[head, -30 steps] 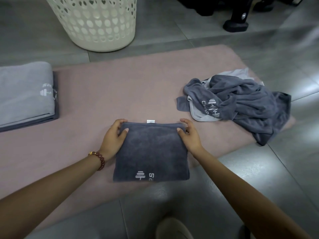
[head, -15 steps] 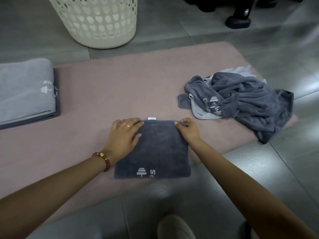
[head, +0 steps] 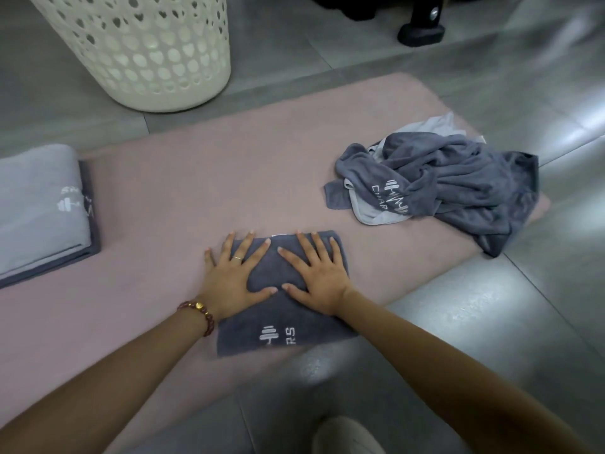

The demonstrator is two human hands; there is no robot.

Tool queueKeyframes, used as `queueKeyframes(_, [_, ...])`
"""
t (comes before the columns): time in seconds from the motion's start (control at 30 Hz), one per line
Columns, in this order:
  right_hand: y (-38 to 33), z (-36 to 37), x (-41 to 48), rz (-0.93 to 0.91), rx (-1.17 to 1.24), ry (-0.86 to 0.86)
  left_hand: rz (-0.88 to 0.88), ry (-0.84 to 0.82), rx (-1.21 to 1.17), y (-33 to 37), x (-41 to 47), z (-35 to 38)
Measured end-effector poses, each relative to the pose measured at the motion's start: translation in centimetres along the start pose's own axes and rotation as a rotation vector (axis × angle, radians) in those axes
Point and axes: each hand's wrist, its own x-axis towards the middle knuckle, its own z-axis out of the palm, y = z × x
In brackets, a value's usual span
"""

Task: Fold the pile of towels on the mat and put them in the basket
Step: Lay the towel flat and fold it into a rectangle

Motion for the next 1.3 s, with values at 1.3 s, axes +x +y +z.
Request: queueKeyframes(1.3, [1.8,-4.4,-5.4,0.654,1.092,-0.128,0.017,0.132,-0.236,1.1,-7.1,1.3])
